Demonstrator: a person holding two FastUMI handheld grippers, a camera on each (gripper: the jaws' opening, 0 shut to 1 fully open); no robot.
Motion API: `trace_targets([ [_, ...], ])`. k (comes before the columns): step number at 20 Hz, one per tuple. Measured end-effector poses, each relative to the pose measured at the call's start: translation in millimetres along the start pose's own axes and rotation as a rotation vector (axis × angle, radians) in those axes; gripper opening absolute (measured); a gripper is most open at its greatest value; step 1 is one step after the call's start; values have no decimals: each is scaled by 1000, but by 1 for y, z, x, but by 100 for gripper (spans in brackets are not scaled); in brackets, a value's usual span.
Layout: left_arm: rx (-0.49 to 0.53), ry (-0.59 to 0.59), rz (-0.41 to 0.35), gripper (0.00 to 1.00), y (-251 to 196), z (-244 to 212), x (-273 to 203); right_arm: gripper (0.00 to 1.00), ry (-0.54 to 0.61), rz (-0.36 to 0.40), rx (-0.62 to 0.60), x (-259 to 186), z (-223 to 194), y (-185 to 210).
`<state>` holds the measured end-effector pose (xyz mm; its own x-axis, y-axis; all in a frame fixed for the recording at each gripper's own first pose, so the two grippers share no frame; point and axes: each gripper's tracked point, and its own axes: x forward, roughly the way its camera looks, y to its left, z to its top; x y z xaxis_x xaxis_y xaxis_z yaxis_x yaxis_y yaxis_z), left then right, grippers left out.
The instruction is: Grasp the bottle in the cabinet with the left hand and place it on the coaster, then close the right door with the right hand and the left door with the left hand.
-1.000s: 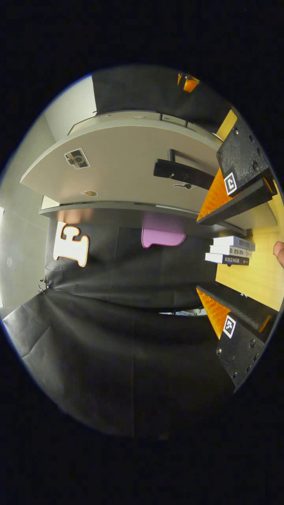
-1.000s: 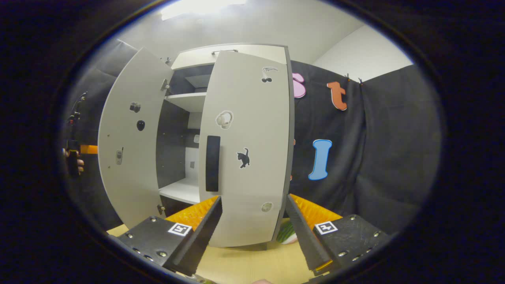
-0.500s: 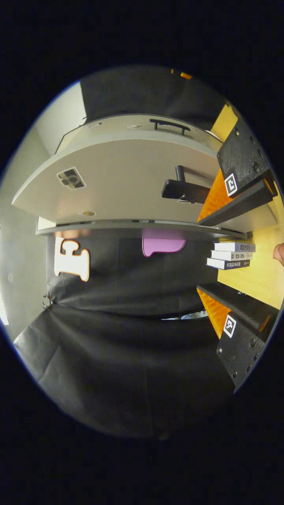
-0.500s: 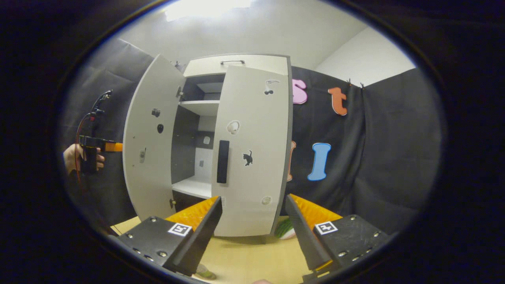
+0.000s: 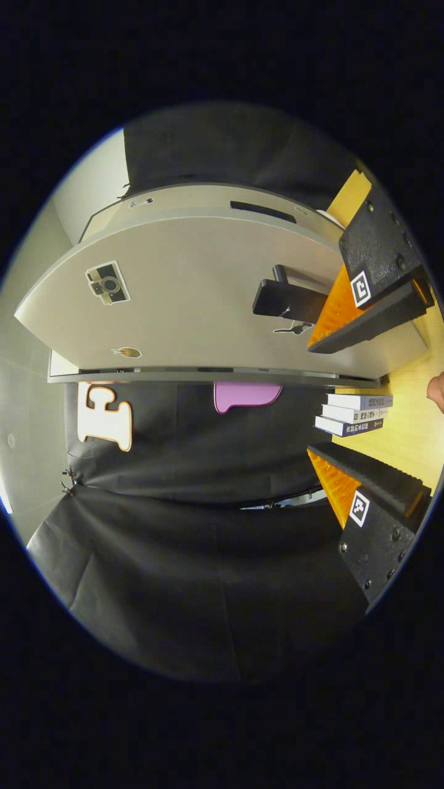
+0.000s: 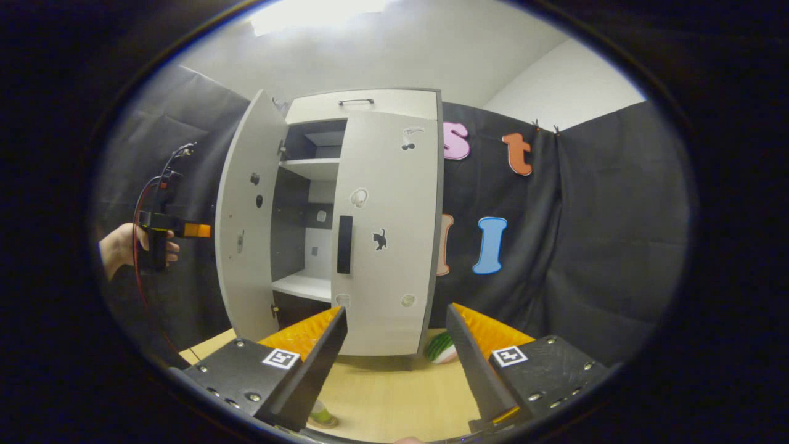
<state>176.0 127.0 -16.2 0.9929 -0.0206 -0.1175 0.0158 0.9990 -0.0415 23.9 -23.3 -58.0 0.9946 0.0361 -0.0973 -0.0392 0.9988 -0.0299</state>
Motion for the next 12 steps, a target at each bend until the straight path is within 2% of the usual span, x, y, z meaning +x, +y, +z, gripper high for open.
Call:
trace_targets([
  [7,8,-2,-70,92,-36,-1,8,98,-3,9,-10,1,-1,0],
  [12,87,-27,-41,92,-43,4,19,98,8,-19,-15,0,-1,-1],
])
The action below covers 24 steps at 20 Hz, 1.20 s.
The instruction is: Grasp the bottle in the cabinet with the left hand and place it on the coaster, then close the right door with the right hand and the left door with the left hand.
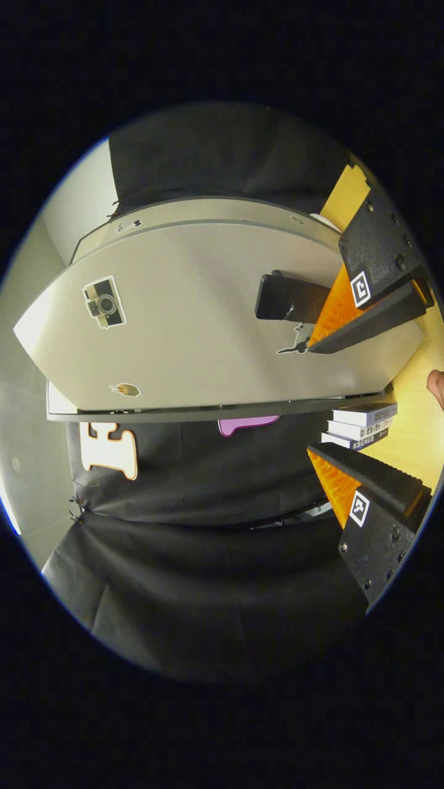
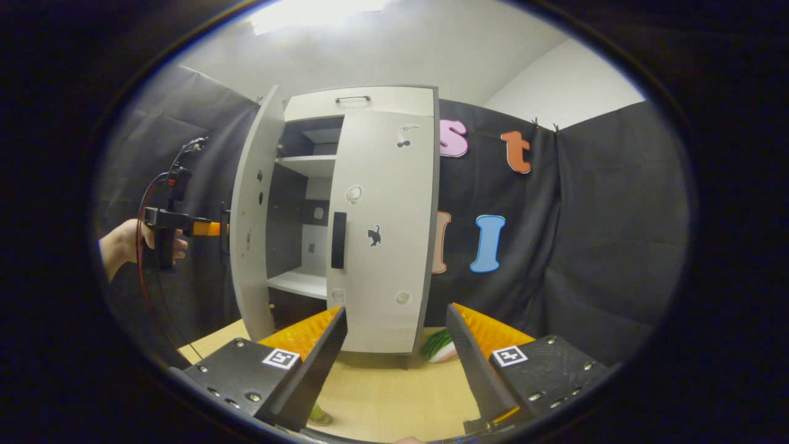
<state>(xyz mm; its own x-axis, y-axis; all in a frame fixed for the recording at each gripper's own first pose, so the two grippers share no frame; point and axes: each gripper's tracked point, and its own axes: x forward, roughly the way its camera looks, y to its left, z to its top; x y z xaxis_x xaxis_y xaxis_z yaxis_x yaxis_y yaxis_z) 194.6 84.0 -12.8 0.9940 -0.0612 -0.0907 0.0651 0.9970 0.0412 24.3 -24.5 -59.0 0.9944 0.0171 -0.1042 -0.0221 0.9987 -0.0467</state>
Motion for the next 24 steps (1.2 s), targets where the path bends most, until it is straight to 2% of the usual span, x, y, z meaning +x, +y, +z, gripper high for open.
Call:
trace_targets([
  [6,-66,23,-75,93,-33,-11,16,98,6,-27,3,0,1,-4],
  [14,-22,20,-138,93,-76,-17,26,98,28,-86,0,-3,2,-11],
  [24,-35,15,-135,92,-65,-15,10,98,29,-85,9,-3,5,-9],
])
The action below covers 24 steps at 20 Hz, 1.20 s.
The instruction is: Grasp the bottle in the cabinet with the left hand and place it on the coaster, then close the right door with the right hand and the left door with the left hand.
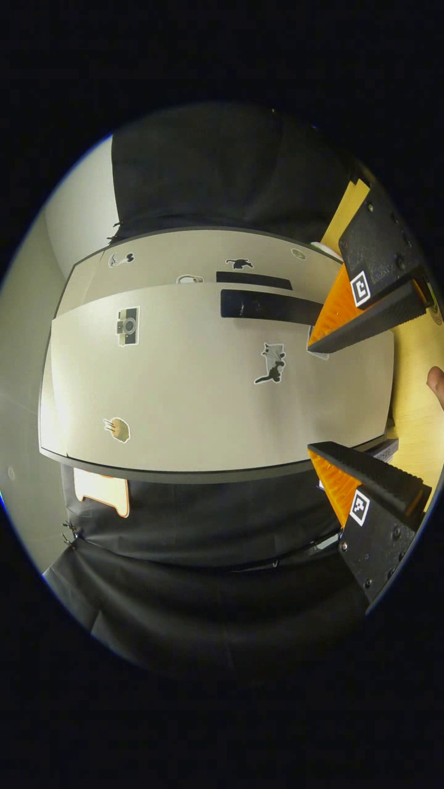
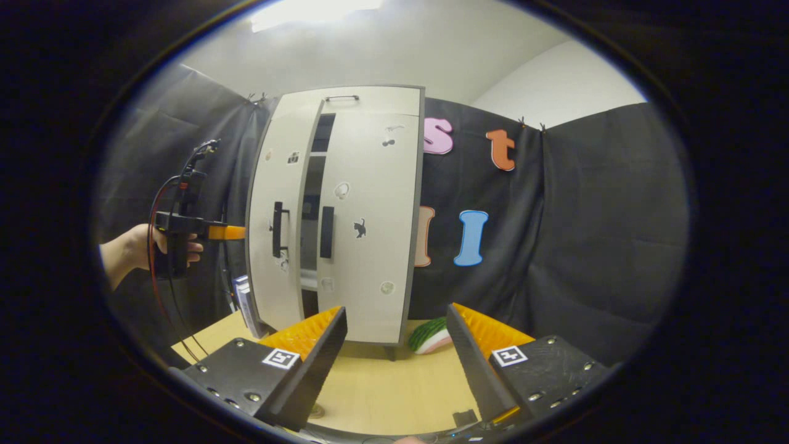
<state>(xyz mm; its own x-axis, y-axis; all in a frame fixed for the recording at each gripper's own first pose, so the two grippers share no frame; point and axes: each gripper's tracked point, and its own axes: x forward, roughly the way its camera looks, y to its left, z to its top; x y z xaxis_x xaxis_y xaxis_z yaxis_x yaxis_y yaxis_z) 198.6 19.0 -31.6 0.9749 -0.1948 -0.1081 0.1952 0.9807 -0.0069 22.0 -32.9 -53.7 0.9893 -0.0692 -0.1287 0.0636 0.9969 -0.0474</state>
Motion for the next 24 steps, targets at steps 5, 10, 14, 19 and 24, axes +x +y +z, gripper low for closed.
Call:
trace_targets([
  [5,-32,5,24,92,5,5,-22,98,-11,10,9,4,11,19],
  [10,23,-29,52,92,4,17,-51,98,-29,20,19,19,28,32],
  [14,20,-54,59,94,-10,18,-79,98,-45,38,39,33,45,51],
  [19,-5,-73,107,94,-16,15,-110,98,-63,62,51,45,62,72],
  [24,-33,-74,138,92,-30,3,-132,98,-82,103,70,56,75,95],
])
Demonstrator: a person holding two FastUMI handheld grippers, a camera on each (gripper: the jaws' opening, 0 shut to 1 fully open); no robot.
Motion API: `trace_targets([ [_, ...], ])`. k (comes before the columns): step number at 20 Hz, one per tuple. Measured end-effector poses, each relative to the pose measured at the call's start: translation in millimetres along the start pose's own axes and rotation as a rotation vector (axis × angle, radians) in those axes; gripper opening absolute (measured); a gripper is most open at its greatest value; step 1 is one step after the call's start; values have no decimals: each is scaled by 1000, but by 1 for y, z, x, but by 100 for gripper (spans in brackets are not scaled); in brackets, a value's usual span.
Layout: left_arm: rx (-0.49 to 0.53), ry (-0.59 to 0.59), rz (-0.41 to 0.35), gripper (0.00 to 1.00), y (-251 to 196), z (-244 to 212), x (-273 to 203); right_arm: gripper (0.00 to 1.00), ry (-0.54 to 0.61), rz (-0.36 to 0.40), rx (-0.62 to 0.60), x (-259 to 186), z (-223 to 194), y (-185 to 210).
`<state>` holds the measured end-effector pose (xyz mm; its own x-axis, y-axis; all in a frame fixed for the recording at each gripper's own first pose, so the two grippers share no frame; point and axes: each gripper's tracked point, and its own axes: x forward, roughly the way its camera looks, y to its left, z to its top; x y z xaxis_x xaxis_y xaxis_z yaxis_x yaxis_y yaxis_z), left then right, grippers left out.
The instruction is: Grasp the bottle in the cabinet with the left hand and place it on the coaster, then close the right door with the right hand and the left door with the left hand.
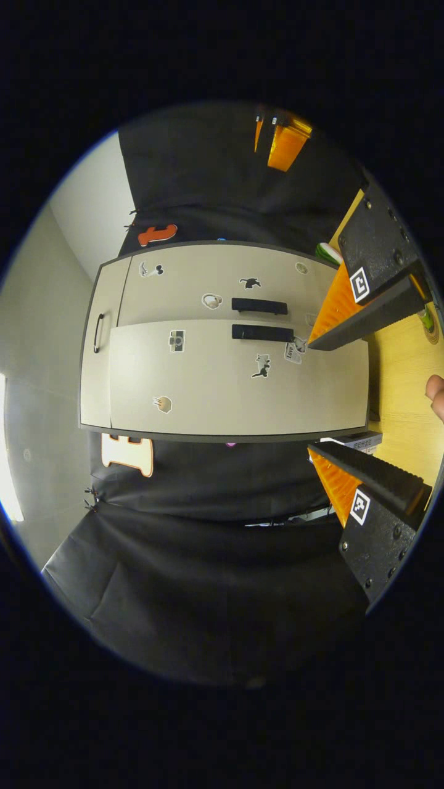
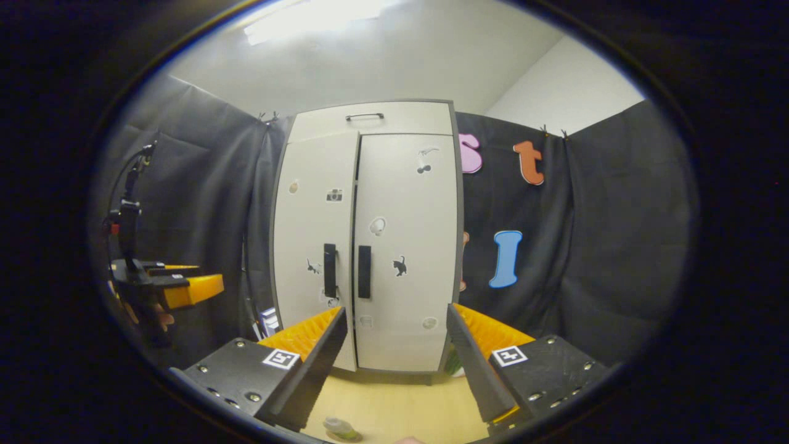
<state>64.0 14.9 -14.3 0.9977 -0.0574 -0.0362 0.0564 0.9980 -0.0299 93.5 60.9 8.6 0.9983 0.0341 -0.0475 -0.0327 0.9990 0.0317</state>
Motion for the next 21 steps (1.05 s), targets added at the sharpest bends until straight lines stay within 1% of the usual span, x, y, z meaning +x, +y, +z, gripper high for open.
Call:
trace_targets([
  [1,3,4,5,94,-2,-4,-4,98,1,6,5,1,0,3],
  [2,2,8,2,92,-7,-8,-8,98,3,11,7,4,-1,6],
  [3,-8,15,-4,94,-13,-14,-10,98,7,16,7,4,-3,10],
  [5,-28,24,-14,94,-21,-21,-12,98,3,25,-14,3,-7,13],
  [8,-55,55,8,94,-22,-32,-7,98,0,29,-40,5,-14,13],
  [11,-63,54,-6,95,-33,-32,4,98,0,16,-31,7,-14,8],
  [17,-22,20,-63,95,-56,-24,23,98,-4,-21,-26,10,-13,-5],
  [21,-17,3,-88,95,-69,-20,34,98,-14,-62,-19,11,-9,-20],
])
